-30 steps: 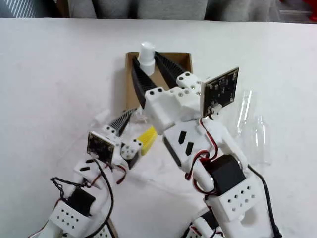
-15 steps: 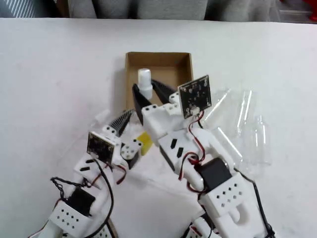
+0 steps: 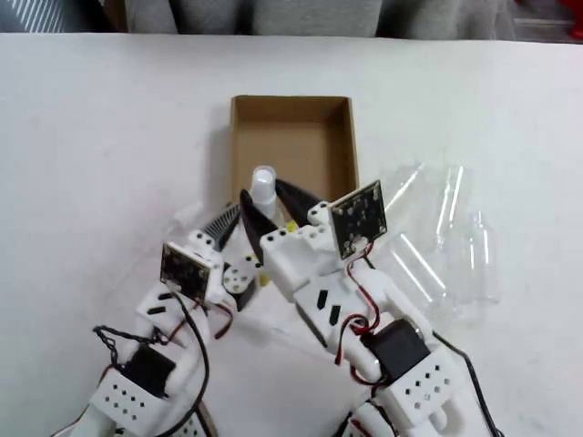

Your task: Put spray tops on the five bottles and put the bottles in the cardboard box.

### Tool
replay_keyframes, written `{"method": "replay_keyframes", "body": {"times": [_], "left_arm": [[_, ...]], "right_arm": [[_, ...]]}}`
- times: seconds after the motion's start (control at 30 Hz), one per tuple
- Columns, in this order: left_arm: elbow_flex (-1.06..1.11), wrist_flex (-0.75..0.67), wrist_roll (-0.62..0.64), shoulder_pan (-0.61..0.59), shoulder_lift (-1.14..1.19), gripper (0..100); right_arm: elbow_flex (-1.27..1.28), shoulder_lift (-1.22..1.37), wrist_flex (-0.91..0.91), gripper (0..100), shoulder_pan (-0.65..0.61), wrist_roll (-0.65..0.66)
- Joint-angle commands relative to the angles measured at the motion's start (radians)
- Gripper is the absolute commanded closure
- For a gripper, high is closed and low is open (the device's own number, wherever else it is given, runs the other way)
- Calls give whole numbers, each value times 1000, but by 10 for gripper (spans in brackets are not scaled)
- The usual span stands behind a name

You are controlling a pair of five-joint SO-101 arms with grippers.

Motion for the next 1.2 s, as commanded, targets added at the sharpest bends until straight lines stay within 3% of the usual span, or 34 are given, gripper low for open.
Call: {"method": "replay_keyframes", "body": {"times": [0.0, 0.73, 1.03, 1.17], "left_arm": [[-5, -25, -5, 8, -18, 891], [-5, -25, -5, 8, -18, 891], [-5, -25, -5, 8, -18, 891], [-5, -25, -5, 8, -18, 891]], "right_arm": [[-6, -19, -18, 983, -25, -3], [9, -25, -4, 983, 39, 0], [15, -25, -4, 983, 28, -9], [34, -25, -2, 983, -41, -9]]}}
